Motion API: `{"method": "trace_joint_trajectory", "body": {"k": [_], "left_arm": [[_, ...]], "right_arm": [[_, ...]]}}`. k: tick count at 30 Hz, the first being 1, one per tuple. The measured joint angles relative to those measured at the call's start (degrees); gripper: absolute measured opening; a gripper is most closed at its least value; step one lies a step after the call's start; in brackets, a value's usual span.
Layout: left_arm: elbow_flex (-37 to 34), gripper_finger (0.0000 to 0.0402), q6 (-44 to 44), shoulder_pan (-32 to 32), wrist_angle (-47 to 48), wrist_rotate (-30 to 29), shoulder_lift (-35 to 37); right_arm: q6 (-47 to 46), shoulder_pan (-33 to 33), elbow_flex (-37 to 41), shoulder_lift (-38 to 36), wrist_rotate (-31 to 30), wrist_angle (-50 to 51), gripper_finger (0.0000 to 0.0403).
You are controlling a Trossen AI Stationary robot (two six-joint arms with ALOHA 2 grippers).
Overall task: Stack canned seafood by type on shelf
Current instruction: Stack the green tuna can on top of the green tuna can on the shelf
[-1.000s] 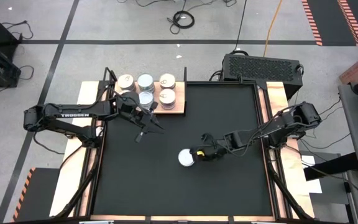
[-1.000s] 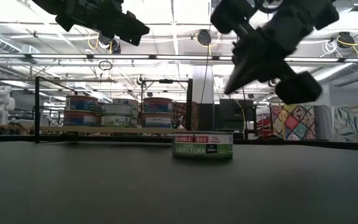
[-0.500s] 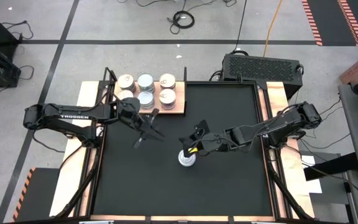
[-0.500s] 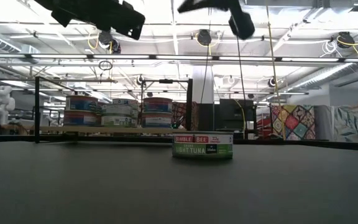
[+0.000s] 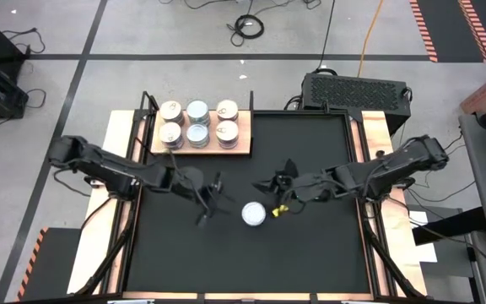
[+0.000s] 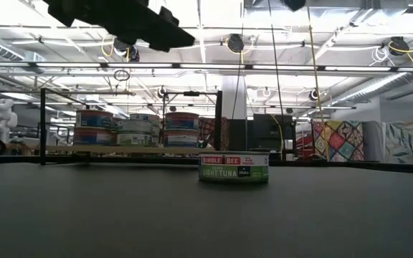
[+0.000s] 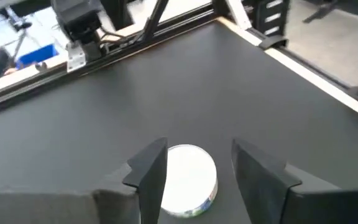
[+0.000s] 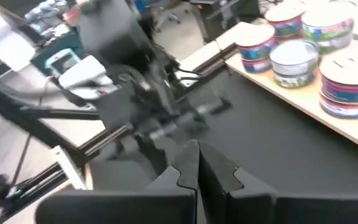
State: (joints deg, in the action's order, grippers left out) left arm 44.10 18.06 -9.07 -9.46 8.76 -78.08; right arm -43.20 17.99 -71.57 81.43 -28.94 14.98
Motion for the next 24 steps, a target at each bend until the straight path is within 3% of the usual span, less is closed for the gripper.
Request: {"method": "trace_joint_trajectory", "body": {"k": [9, 14, 20, 24], "left_arm": [[0.0, 0.0182, 3.32, -9.02, -12.54, -12.55, -11.44], [0.23, 0.0182, 3.87, -9.52, -16.14, -13.56, -17.79], [5.45, 0.0182, 6.1, -8.93, -13.35, -13.69, -25.83], [7.83, 0.0182, 6.47, -9.09, -11.2, -14.23, -27.3]], "right_arm": [[-1.97, 6.2, 0.0, -2.41, -2.85, 0.81, 0.0], [-5.07, 9.12, 0.0, -2.02, -3.55, 1.2, 0.0], [-5.84, 10.68, 0.0, -1.99, -7.41, 1.92, 0.0], [-7.99, 10.65, 0.0, -1.97, -7.5, 2.87, 0.0]]}}
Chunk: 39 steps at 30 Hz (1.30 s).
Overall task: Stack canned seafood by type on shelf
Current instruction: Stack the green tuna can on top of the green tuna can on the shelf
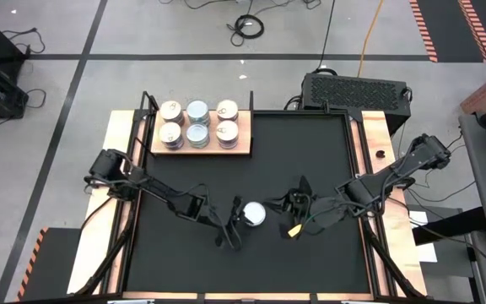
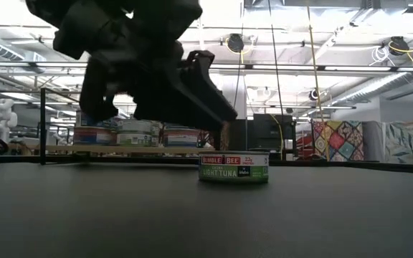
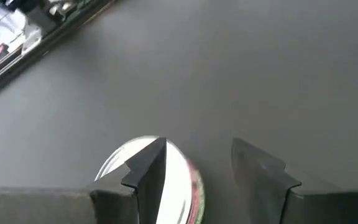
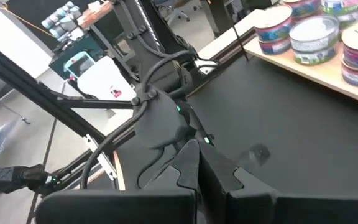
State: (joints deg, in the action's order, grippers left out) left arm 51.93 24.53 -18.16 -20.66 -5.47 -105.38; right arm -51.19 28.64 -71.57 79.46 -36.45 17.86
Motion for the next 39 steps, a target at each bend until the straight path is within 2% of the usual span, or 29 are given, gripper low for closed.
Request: {"method": "trace_joint_trajectory", "body": {"k": [4, 12, 16, 23, 39], "left_arm": [[0.04, 0.0182, 2.43, 0.14, 1.26, -3.46, -0.05], [0.02, 0.0182, 8.99, 0.25, 10.13, -3.59, -0.05], [0.02, 0.0182, 9.06, 0.52, 8.71, -3.91, -0.05], [0.02, 0.0182, 9.28, 1.79, 6.44, -4.16, -0.36], [0.12, 0.0182, 9.04, 3.38, 9.47, -3.38, -2.27]], "right_arm": [[-2.12, -0.02, 0.0, 0.0, -0.04, 2.47, 0.0], [-3.65, -0.02, 0.0, 0.0, -2.11, 5.63, 0.0], [-3.65, -0.18, 0.0, 0.0, -4.42, 6.73, 0.0], [-3.88, -0.2, 0.0, 0.0, -4.42, 7.82, 0.0], [-3.53, -0.56, 0.02, 0.02, -4.57, 8.53, 0.0]]}}
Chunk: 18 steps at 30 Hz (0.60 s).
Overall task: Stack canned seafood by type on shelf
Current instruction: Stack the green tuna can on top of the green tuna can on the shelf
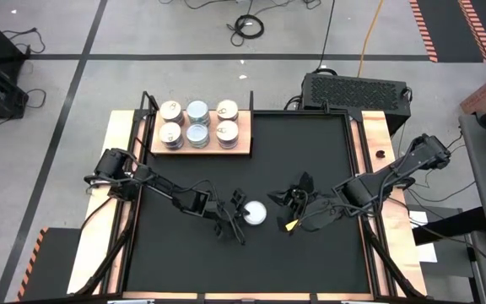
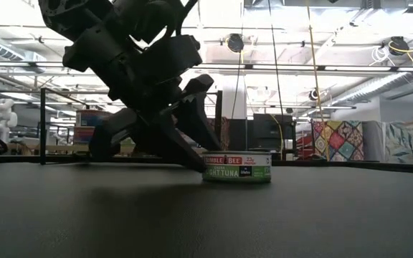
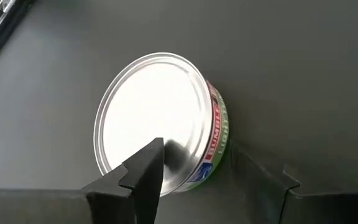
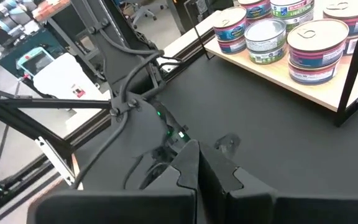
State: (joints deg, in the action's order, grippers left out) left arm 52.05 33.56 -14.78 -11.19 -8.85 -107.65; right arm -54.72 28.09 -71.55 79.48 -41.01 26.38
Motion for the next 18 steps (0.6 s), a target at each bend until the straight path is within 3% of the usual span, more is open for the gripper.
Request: {"method": "trace_joint_trajectory", "body": {"k": [6, 16, 18], "left_arm": [[0.02, 0.0158, -0.02, -0.46, -0.47, -0.34, -0.09], [0.02, 0.0017, -0.06, -1.54, -0.43, -0.15, 0.36], [-0.04, 0.0006, -0.22, -2.03, 0.13, -0.12, 0.88]], "right_arm": [[-0.05, 0.01, 0.04, 0.0, -0.83, 0.94, 0.0], [-0.09, 0.01, 0.04, 0.0, -1.27, 1.85, 0.0], [-0.11, 0.01, 0.04, 0.0, -1.27, 1.82, 0.0]]}}
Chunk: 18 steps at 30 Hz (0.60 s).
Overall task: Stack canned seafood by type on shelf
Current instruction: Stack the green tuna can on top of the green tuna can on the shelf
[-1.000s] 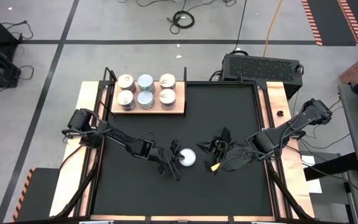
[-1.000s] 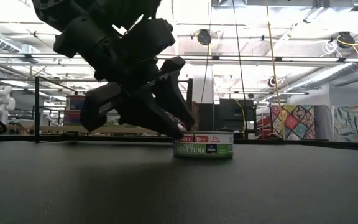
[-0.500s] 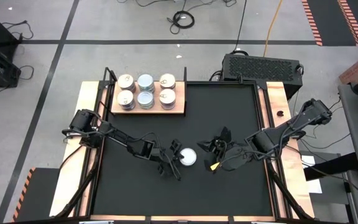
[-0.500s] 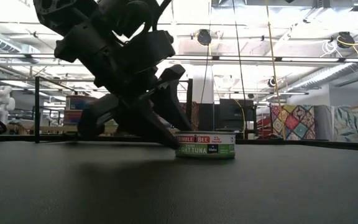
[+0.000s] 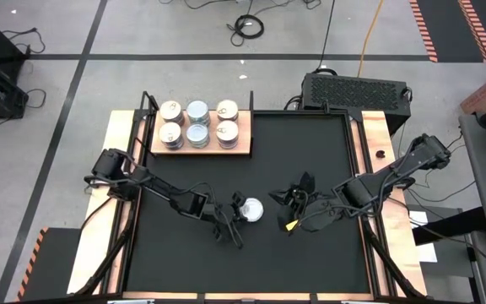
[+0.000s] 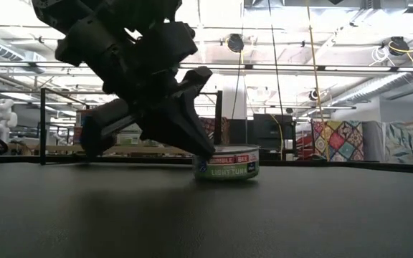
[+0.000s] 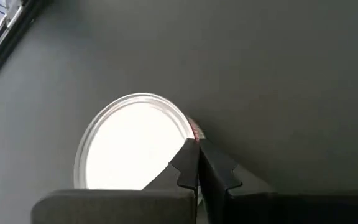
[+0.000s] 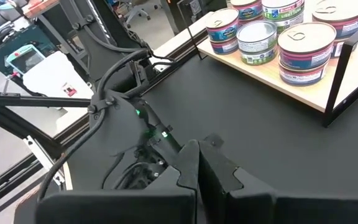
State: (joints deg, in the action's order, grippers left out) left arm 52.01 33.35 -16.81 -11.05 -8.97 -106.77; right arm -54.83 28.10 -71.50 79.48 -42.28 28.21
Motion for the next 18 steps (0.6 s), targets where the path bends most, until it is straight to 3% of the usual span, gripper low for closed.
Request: {"method": "trace_joint_trajectory", "body": {"k": [7, 18], "left_arm": [[-0.35, 0.0002, -0.47, -1.68, 1.82, 0.15, 4.32], [-0.2, 0.0001, -6.05, -2.02, 9.81, -10.89, 15.66]], "right_arm": [[-0.15, 0.0, 0.0, 0.0, 0.04, 0.07, 0.0], [0.26, 0.0, 0.0, 0.0, 0.04, 0.76, 0.0]]}}
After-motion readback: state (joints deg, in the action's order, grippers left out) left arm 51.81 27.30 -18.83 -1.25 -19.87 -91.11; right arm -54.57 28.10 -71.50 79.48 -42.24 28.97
